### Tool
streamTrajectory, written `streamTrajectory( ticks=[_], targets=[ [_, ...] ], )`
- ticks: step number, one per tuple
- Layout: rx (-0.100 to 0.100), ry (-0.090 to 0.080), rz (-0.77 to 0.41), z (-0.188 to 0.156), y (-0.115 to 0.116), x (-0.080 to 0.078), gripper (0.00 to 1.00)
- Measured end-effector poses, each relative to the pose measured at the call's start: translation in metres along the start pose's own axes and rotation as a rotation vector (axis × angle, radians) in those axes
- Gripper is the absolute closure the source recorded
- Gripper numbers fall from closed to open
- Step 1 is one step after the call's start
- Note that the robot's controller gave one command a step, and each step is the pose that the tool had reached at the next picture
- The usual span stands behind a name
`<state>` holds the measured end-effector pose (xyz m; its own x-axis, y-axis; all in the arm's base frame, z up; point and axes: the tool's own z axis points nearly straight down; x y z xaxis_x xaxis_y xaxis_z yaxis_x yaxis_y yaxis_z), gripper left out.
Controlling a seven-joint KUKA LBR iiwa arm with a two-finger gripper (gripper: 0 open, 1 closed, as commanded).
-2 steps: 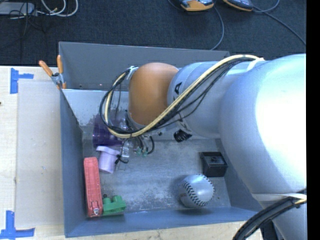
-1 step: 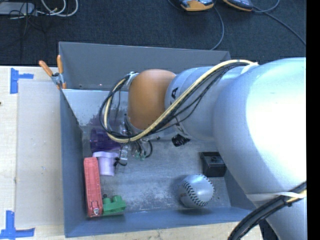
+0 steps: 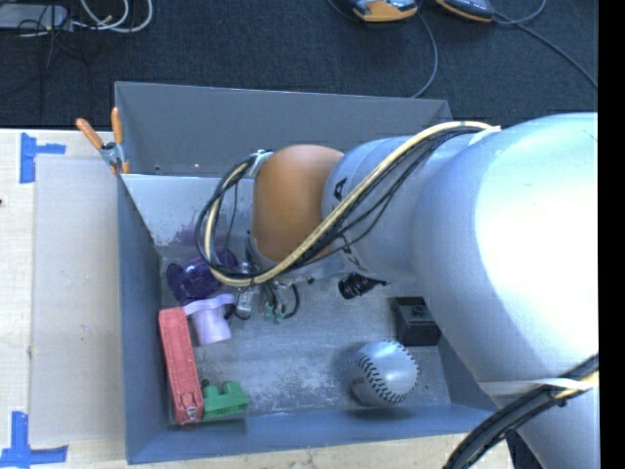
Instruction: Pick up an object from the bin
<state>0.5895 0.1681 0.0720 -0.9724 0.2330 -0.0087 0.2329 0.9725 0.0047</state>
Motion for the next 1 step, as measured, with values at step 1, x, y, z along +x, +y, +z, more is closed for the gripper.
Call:
streamTrajectory(
  ticks=[1],
  targets=[
    [0.000,0.000,0.000,0.0000,0.0000,0.0000,1.00]
  ],
)
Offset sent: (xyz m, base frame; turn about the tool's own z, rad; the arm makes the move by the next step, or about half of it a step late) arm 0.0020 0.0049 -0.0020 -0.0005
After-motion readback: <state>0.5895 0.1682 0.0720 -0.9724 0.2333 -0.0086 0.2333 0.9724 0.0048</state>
